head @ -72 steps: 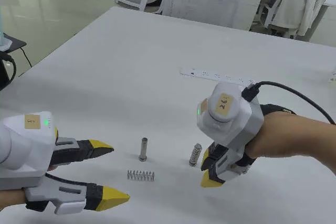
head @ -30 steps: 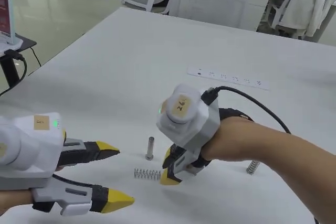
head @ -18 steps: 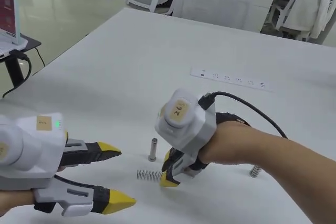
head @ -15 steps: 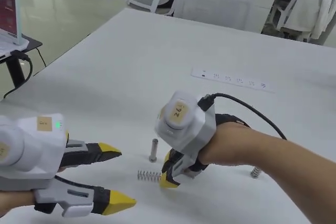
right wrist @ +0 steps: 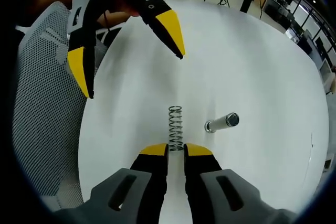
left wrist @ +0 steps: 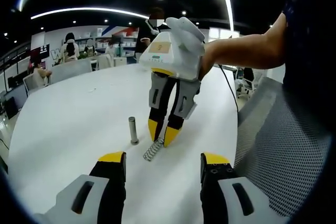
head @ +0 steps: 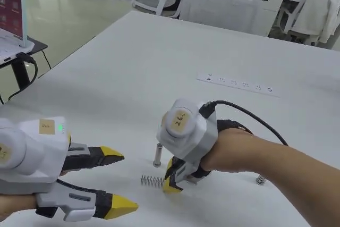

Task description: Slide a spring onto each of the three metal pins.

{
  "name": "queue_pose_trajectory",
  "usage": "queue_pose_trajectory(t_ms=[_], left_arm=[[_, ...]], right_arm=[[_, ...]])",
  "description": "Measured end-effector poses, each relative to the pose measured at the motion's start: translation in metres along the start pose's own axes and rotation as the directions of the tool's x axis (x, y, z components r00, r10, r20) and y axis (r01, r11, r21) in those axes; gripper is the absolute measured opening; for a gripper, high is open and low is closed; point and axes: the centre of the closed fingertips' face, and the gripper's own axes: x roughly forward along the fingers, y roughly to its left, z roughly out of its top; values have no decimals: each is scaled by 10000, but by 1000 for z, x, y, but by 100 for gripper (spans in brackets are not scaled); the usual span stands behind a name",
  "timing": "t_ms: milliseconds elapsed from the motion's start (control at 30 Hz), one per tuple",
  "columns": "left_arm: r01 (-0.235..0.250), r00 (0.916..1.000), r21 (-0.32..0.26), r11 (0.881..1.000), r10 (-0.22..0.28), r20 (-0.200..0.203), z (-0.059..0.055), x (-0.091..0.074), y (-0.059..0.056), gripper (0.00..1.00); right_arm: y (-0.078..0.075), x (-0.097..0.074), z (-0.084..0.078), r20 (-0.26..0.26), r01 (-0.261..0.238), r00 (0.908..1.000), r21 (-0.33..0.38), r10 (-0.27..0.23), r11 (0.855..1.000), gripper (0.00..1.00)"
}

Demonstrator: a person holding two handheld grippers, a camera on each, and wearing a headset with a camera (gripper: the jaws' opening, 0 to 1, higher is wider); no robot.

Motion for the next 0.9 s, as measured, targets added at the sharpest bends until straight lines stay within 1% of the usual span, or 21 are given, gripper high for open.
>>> queue_pose_trajectory(t_ms=[167,267,400,633,767,900], left_arm=[[2,10000,10,10000,-2,-52,-2,0,1,51],[0,10000,10,10000,0,-45,-1,0,1,51],[25,10000,34,10000,-25,-75,-2,1,1,51],[319,9994,249,9992,-316,-152,0,10,-6,48],[486,9988,394,9980,-482,-126,3,14,-8,45],[593,9982,531,9968,-590,-63,7,17,-9,42]], right_arm=[[-1,0,2,36,81,10000,-216,-80,9997,8],[0,-1,1,47,32,10000,-175,-31,9998,8],[3,-6,-1,57,-6,10000,-144,7,9999,8],[12,-20,-2,255,-182,9995,-66,183,9998,8],[17,-32,1,456,-197,9988,-138,203,9997,8],[24,-42,4,529,-256,9982,-317,272,9992,8]])
